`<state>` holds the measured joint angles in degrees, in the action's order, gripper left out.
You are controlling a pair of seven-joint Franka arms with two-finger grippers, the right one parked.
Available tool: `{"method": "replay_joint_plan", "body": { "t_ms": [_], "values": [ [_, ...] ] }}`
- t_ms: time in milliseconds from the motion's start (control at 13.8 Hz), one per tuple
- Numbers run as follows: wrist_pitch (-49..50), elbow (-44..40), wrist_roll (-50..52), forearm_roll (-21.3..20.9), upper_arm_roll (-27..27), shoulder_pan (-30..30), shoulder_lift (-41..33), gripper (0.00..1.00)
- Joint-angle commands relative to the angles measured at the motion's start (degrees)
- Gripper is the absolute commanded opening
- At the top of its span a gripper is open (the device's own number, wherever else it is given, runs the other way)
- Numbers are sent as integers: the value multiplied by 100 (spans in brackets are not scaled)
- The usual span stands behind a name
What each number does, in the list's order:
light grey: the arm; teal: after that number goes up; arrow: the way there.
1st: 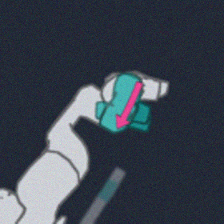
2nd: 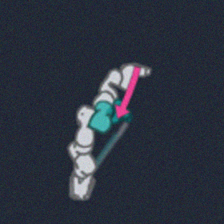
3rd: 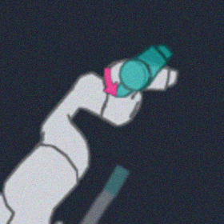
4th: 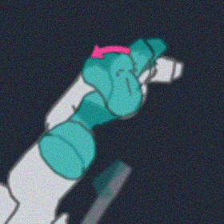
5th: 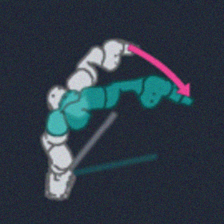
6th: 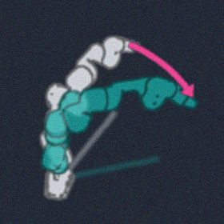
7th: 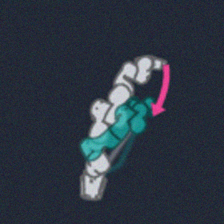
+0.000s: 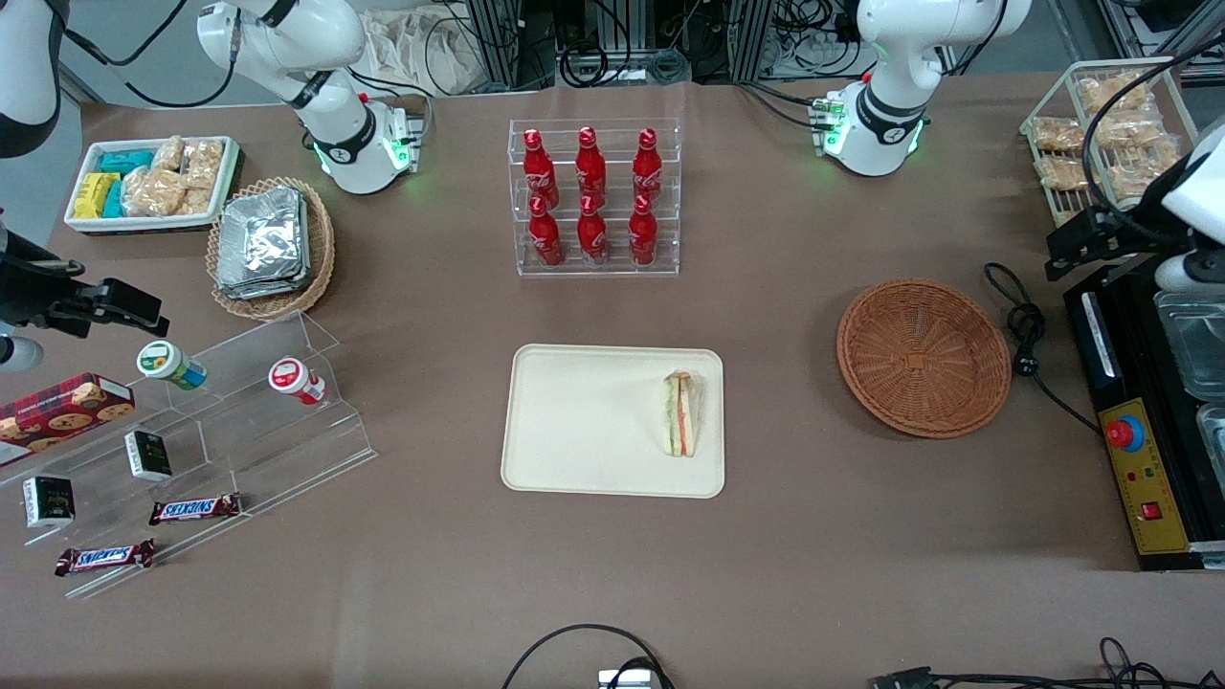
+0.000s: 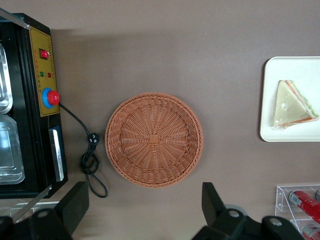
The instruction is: Place sandwich from basket to tray
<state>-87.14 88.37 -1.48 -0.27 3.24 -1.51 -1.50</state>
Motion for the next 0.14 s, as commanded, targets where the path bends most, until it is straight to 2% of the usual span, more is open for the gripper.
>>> {"method": "replay_joint_plan", "body": {
  "t_ms": [0, 72],
  "values": [
    [48, 155, -36, 71, 89, -60, -166, 100],
    [48, 163, -36, 71, 89, -34, -131, 100]
  ]
}}
